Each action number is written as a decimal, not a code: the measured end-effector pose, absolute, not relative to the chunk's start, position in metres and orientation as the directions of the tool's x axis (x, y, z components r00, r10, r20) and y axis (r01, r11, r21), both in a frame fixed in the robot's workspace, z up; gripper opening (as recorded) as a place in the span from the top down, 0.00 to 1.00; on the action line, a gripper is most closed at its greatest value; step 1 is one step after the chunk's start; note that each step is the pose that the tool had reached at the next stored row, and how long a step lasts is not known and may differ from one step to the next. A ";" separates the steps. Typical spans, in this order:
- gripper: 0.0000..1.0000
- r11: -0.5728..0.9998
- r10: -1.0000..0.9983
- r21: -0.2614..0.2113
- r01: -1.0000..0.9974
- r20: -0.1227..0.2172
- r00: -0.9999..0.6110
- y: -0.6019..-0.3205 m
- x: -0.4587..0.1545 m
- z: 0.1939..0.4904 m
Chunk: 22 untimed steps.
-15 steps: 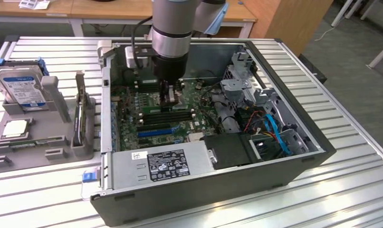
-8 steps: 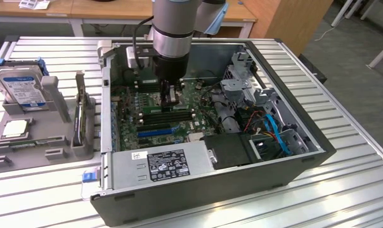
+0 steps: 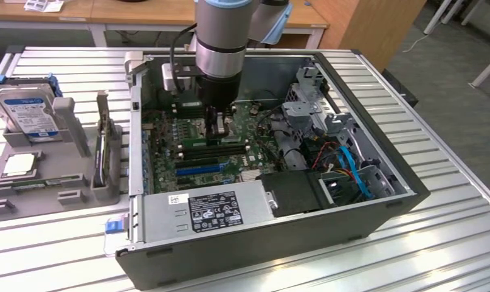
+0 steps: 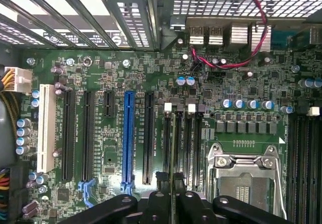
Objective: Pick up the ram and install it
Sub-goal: 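Insert the ram into the slot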
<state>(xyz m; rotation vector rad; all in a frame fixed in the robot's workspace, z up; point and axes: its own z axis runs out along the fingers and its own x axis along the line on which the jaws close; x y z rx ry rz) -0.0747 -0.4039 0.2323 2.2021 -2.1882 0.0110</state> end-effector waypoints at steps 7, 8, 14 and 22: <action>0.86 -0.006 -0.999 0.021 -1.000 0.031 0.007 -0.404 -0.073 0.231; 0.86 -0.006 -0.999 0.021 -1.000 0.031 0.007 -0.404 -0.072 0.231; 0.86 -0.006 -0.999 0.021 -1.000 0.031 0.007 -0.404 -0.071 0.231; 0.86 -0.009 -0.999 0.022 -1.000 0.031 0.009 -0.405 -0.071 0.230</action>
